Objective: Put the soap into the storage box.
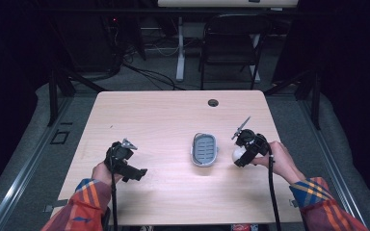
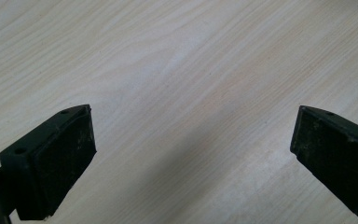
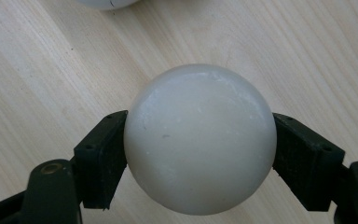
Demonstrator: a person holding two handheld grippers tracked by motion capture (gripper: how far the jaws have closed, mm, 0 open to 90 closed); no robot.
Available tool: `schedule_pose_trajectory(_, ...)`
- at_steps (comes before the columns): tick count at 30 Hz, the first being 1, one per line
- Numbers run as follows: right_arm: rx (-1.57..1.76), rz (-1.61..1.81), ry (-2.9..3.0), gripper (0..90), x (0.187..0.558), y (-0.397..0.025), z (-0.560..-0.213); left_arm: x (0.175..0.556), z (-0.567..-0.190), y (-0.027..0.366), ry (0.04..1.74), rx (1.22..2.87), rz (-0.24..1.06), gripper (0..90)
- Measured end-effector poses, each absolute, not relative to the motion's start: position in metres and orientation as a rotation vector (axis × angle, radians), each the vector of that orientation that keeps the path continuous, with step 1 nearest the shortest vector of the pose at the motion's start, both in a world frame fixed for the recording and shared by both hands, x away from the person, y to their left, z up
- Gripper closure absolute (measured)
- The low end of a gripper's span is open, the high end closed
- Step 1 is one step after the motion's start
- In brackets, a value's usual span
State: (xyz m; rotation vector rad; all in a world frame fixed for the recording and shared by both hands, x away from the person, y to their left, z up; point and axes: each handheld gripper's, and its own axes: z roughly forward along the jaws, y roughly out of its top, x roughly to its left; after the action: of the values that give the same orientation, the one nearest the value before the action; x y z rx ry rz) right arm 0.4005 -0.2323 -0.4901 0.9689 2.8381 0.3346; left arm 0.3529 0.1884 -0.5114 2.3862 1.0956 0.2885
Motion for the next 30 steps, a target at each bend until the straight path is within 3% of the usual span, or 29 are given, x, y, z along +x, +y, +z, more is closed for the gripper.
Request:
schedule_pose_trajectory(14, 0.952, 0.332, 2.831, 23.6, 0.405, -0.228, -0.486, 0.354, -0.512, 0.188, 1.102, 2.381, 0.287, 0.0)
schedule_pose_trajectory(30, 0.903, 0.393, 2.792, 23.7, 0.414, -0.211, -0.457, 0.352, -0.511, 0.188, 1.082, 2.389, 0.282, 0.0)
